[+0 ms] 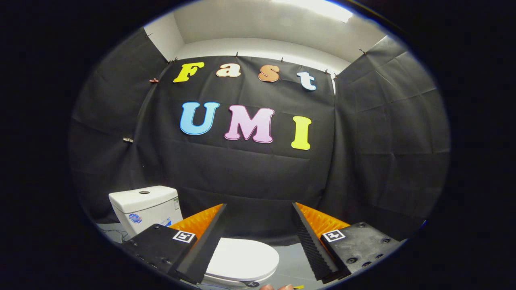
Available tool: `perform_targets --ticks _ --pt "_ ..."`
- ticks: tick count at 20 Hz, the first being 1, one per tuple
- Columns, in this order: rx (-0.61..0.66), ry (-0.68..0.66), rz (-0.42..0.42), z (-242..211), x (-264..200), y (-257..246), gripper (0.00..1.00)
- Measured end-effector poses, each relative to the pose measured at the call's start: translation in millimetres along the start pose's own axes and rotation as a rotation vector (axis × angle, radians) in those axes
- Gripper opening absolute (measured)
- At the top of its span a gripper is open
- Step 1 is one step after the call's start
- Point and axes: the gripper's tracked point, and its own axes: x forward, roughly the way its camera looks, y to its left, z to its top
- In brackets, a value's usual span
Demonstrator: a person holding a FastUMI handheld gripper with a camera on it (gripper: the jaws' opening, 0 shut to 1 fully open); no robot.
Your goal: Open the toilet lid.
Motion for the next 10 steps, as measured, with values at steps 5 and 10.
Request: perform_targets --ticks 5,10 --pt "0.036 0.023 0.005 -50.2 5.9 -2.4 0.99" --pt "0.092 0.088 0.008 -109.6 6.9 -9.4 0.99"
